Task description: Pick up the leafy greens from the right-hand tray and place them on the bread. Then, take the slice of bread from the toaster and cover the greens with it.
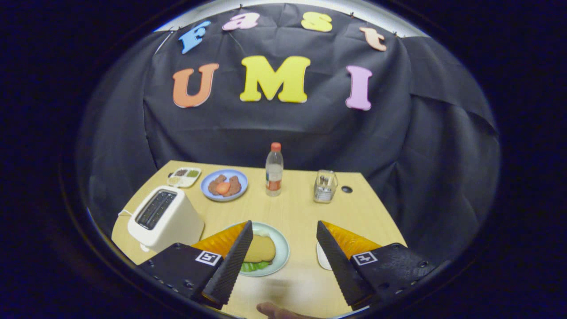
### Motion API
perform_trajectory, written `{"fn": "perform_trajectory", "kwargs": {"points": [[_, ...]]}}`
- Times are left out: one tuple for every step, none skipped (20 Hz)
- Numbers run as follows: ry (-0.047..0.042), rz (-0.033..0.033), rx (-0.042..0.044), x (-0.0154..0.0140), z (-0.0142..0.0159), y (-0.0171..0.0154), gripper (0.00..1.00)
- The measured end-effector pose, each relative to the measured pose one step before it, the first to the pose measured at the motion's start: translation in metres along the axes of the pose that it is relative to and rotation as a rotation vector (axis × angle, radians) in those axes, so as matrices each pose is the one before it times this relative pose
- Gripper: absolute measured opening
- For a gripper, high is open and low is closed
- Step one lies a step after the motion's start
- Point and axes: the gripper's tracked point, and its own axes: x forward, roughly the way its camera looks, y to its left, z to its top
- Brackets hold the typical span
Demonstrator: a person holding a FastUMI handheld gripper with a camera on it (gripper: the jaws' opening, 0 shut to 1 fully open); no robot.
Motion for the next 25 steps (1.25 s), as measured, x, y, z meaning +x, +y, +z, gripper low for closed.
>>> {"fn": "perform_trajectory", "kwargs": {"points": [[-0.04284,0.00261,0.00028,-0.02165,0.01392,0.00445,0.92],[-0.03971,0.00113,0.00097,-0.02030,0.01344,0.00371,0.93],[-0.04079,0.00495,0.00633,-0.01911,0.01549,0.00558,0.94],[-0.03760,0.00397,0.00201,-0.01535,0.01346,0.00505,0.95],[-0.03223,-0.00194,-0.00050,-0.01531,0.01306,0.00302,0.95],[-0.02748,-0.00044,0.00497,-0.01235,0.01166,0.00354,0.95],[-0.02599,-0.00723,0.00438,-0.01642,0.01195,0.00105,0.95],[-0.02530,-0.00926,0.00611,-0.01431,0.01129,-0.00146,0.95],[-0.03332,0.00189,0.00707,-0.01531,0.01186,0.00174,0.95],[-0.04040,-0.00661,-0.00033,-0.01101,0.01073,0.00091,0.95],[-0.04750,-0.01552,-0.00832,-0.01041,0.01201,-0.00276,0.95],[-0.04113,-0.02095,-0.00902,-0.01090,0.00996,-0.00558,0.95],[-0.03515,-0.01401,0.00183,-0.01103,0.00879,-0.00352,0.95],[-0.01966,0.00192,0.00754,-0.00865,0.00408,0.00473,0.95],[-0.01328,0.01081,0.00511,-0.01112,0.00357,0.00388,0.95],[-0.00561,0.00695,-0.00253,-0.00474,-0.00332,0.00431,0.95],[-0.00297,0.00251,-0.00478,-0.00589,-0.00089,0.00015,0.95],[0.00542,-0.00203,-0.00359,-0.00191,-0.00149,-0.00162,0.95],[0.01465,-0.00361,0.00026,-0.00271,-0.00272,-0.00249,0.95],[0.01422,-0.00104,0.00592,-0.00163,-0.00287,-0.00157,0.95],[0.00468,-0.00009,0.00804,-0.00237,0.00017,-0.00092,0.95],[0.00080,-0.00688,0.00133,-0.00021,0.00148,-0.00436,0.95],[-0.00508,-0.01095,0.00151,0.00035,0.00157,-0.00545,0.95],[0.00194,-0.01209,0.00479,0.00119,0.00139,-0.00514,0.95],[0.00295,-0.00437,0.00332,0.00055,-0.00010,-0.00229,0.95]]}}
